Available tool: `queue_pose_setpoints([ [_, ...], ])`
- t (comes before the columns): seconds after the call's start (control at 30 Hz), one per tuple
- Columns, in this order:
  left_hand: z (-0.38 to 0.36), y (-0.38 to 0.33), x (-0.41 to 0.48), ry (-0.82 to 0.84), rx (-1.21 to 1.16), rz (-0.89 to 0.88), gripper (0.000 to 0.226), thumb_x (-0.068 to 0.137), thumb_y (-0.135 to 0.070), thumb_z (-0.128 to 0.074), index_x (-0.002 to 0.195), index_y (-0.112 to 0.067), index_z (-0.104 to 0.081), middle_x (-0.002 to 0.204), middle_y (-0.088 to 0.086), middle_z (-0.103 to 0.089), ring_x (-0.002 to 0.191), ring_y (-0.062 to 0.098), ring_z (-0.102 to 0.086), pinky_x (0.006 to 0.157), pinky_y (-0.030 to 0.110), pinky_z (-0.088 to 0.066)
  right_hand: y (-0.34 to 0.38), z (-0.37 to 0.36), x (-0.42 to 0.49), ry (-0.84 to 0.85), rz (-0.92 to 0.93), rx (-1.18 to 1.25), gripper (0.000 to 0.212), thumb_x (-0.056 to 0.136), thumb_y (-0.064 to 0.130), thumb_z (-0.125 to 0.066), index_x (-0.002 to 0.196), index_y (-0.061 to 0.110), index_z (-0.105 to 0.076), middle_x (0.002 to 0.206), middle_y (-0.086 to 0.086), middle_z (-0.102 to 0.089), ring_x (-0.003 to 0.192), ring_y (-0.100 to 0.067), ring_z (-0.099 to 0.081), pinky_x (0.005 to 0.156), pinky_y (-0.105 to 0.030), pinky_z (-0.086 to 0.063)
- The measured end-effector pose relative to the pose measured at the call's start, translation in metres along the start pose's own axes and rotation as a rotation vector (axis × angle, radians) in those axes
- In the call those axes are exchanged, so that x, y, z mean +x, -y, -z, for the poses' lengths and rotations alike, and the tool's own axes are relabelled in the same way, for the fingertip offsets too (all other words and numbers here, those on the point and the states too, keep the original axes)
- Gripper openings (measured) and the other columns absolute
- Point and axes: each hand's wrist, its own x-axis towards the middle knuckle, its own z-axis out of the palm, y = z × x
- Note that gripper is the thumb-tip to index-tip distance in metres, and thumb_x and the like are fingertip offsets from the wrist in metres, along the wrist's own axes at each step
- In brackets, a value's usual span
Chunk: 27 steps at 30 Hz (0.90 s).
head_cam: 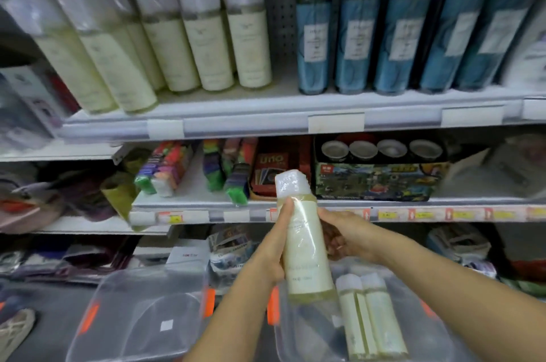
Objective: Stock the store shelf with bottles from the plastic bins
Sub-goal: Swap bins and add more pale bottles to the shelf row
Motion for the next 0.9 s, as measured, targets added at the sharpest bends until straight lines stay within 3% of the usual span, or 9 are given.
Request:
queue_pose_setpoints([
  [0.1, -0.005, -0.024, -0.015, 0.0, 0.006, -0.07, 0.094, 0.056, -0.081, -0.07, 0.122, -0.014, -0.07, 0.115, 0.018, -0.072, 0.105, 0.033, -0.069, 0.1, 0.053, -0.051, 0.023, -0.003, -0.013, 0.046, 0.079, 0.006, 0.041, 0.097, 0.049, -0.053, 0.108, 0.012, -0.067, 0.08, -0.01, -0.063, 0.066, -0.02, -0.058, 0.063, -0.032, -0.053],
  [0.33, -0.017, -0.078, -0.05, -0.007, -0.061, -0.208, 0.086, 0.07, -0.074, -0.061, 0.128, -0.011, -0.065, 0.115, 0.021, -0.071, 0.109, 0.038, -0.068, 0.093, 0.053, -0.055, 0.079, -0.014, -0.048, 0.227, 0.189, -0.096, 0.029, 0.094, 0.046, -0.06, 0.123, 0.044, -0.056, 0.12, -0.002, -0.067, 0.109, -0.023, -0.065, 0.081, -0.043, -0.059],
  [0.4, -0.017, -0.093, -0.058, -0.024, -0.089, -0.228, 0.083, 0.069, -0.074, -0.063, 0.126, -0.013, -0.065, 0.111, 0.021, -0.073, 0.099, 0.037, -0.072, 0.082, 0.052, -0.059, 0.092, -0.019, -0.052, 0.29, 0.212, -0.122, 0.042, 0.089, 0.04, -0.068, 0.124, 0.051, -0.047, 0.122, 0.001, -0.067, 0.11, -0.023, -0.066, 0.083, -0.045, -0.057],
  [0.47, -0.015, -0.106, -0.065, -0.056, -0.098, -0.224, 0.09, 0.06, -0.076, -0.069, 0.126, -0.014, -0.065, 0.11, 0.021, -0.073, 0.096, 0.038, -0.073, 0.078, 0.054, -0.059, 0.101, -0.026, -0.048, 0.32, 0.251, -0.161, 0.072, 0.08, 0.035, -0.08, 0.132, 0.054, -0.035, 0.125, 0.001, -0.067, 0.111, -0.023, -0.067, 0.089, -0.049, -0.055],
  [0.57, -0.005, -0.124, -0.073, -0.074, -0.105, -0.23, 0.102, 0.051, -0.08, -0.074, 0.13, -0.016, -0.062, 0.116, 0.021, -0.071, 0.104, 0.04, -0.07, 0.09, 0.061, -0.054, 0.115, -0.044, -0.041, 0.31, 0.325, -0.147, 0.094, 0.07, 0.03, -0.088, 0.143, 0.047, -0.031, 0.125, -0.003, -0.068, 0.111, -0.026, -0.068, 0.093, -0.055, -0.054],
  [0.7, 0.015, -0.154, -0.085, -0.104, -0.073, -0.288, 0.08, 0.074, -0.078, -0.06, 0.123, -0.015, -0.066, 0.11, 0.018, -0.074, 0.105, 0.038, -0.07, 0.095, 0.059, -0.052, 0.139, -0.071, -0.034, 0.27, 0.405, -0.15, 0.09, 0.074, 0.031, -0.085, 0.146, 0.041, -0.032, 0.122, 0.0, -0.069, 0.105, -0.02, -0.071, 0.08, -0.041, -0.059],
  [0.9, 0.045, -0.203, -0.098, -0.093, 0.042, -0.361, 0.086, 0.077, -0.081, -0.049, 0.126, -0.012, -0.065, 0.113, 0.016, -0.073, 0.106, 0.033, -0.07, 0.094, 0.051, -0.055, 0.177, -0.119, -0.021, 0.231, 0.518, -0.141, 0.076, 0.076, 0.034, -0.081, 0.139, 0.035, -0.038, 0.121, 0.005, -0.068, 0.104, -0.013, -0.07, 0.078, -0.032, -0.059],
])
